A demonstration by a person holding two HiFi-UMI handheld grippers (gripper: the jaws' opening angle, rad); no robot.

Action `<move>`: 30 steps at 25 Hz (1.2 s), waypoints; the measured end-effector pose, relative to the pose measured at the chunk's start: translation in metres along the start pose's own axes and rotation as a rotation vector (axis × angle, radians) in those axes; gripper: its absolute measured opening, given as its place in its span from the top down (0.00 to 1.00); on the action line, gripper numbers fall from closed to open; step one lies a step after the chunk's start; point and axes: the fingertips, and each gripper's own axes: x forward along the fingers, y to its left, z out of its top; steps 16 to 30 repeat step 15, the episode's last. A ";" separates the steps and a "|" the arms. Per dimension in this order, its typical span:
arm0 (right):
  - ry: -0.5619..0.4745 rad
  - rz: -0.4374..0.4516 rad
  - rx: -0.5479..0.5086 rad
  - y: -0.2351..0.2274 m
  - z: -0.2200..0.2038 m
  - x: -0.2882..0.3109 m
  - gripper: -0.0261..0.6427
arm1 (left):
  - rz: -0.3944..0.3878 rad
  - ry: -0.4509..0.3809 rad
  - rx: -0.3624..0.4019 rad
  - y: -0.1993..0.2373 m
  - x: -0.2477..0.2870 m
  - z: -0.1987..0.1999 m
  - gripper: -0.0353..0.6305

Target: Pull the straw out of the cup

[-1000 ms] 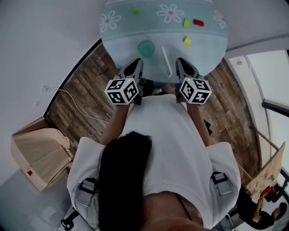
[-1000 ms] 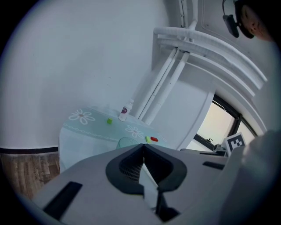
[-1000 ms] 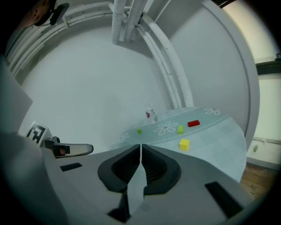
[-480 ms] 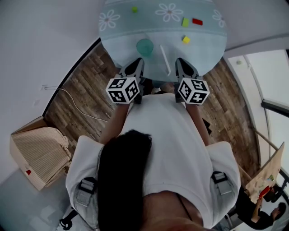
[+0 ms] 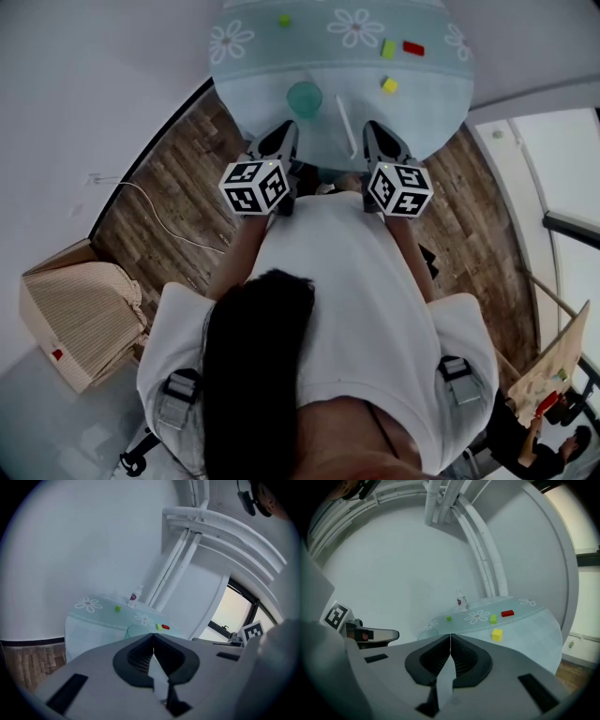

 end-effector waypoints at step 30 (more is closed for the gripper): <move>0.021 0.003 -0.001 0.004 -0.005 0.004 0.91 | -0.007 0.007 -0.024 0.005 -0.002 -0.002 0.93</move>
